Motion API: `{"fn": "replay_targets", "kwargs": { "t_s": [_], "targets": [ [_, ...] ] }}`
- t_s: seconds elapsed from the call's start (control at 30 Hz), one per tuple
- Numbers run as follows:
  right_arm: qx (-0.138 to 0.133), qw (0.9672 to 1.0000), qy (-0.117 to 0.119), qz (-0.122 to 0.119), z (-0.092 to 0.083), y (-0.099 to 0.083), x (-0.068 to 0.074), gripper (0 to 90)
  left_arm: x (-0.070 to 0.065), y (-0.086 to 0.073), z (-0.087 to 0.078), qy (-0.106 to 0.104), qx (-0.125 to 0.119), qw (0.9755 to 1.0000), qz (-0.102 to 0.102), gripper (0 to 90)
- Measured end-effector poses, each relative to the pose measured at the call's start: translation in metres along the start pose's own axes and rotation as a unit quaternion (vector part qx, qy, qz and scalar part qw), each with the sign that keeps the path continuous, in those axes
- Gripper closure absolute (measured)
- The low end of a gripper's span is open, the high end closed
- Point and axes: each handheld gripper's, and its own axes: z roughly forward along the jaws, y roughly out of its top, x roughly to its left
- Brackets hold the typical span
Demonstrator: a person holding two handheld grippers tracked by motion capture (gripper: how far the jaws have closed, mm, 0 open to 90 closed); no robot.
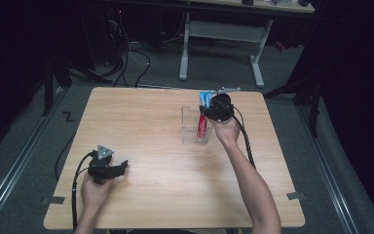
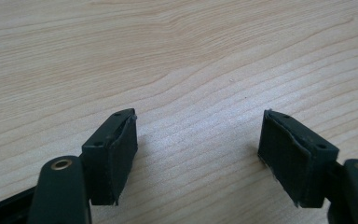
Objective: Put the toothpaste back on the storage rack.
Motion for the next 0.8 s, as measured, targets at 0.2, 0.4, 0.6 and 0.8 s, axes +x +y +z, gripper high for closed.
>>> {"fn": "replay_targets", "kwargs": {
  "t_s": [0.2,0.4,0.6,0.8],
  "targets": [
    [0.0,1.0,-0.004,0.001,-0.0015,-0.0014,-0.0018,62.2,0.0,0.0,0.0,0.0,0.0,1.0,0.0,28.4],
    [-0.002,0.9999,-0.011,-0.004,-0.0025,-0.0029,-0.0018,61.1,-0.0001,0.0,0.0001,0.0,-0.001,1.0,-0.001,28.4],
    [-0.004,0.9999,-0.012,0.006,-0.0042,-0.0066,-0.0057,59.7,0.0,0.0,0.0,0.0,0.0,1.0,0.0,28.4],
    [-0.009,0.9998,-0.015,0.008,-0.0055,-0.0095,-0.0093,56.7,-0.0001,0.0,0.0001,0.0,0.0,1.0,0.0,28.4]
  ]
}}
